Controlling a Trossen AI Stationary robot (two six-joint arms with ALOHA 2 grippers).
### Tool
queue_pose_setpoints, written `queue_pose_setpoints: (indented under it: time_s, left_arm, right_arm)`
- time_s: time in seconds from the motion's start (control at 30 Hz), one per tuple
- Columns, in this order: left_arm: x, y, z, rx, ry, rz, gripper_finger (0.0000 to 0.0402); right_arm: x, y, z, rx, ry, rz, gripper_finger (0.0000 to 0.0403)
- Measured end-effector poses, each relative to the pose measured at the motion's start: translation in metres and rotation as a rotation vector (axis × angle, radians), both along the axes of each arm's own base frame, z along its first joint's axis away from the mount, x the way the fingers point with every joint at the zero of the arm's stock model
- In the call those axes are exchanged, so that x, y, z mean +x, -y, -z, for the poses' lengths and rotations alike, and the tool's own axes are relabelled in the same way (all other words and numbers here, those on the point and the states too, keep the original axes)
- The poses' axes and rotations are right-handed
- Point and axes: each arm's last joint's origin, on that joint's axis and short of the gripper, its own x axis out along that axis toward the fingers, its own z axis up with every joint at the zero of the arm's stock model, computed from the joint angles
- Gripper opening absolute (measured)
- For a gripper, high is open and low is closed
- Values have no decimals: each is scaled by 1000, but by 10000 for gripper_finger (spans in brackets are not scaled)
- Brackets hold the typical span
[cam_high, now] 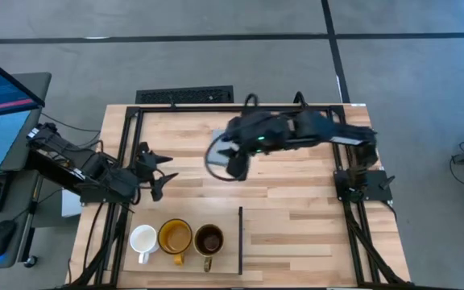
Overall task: Stack small to large cups/mugs on shelf
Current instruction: Return to Home Position
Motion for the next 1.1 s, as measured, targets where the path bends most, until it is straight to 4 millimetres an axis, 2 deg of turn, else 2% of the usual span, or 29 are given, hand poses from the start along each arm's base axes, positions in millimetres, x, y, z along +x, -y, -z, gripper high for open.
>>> queue_pose_setpoints:
  time_s: [0.27, 0.4, 0.6, 0.67, 0.8, 0.93, 1.1]
  left_arm:
    - [0, -1, -27, 56, 207, 45, 247]
    - [-6, -4, -42, 53, 316, 55, 247]
    - [-14, -9, -50, 36, 386, 30, 247]
    - [-18, -12, -50, 51, 386, -22, 247]
    - [-21, -15, -49, 45, 390, -83, 247]
    - [-20, -14, -50, 40, 395, -83, 247]
    - [-14, -7, -47, -5, 375, 68, 247]
  right_arm:
    - [-74, 13, -45, -237, -12, 8, 200]
    - [-112, 23, -56, -278, -12, 11, 200]
    - [-171, 36, -56, -303, 35, 41, 200]
    - [-190, 38, -52, -302, 86, 56, 200]
    - [-227, 40, -31, -297, 180, 68, 200]
    - [-255, 39, 2, -279, 268, 23, 200]
    - [-274, 35, 52, -287, 464, -122, 200]
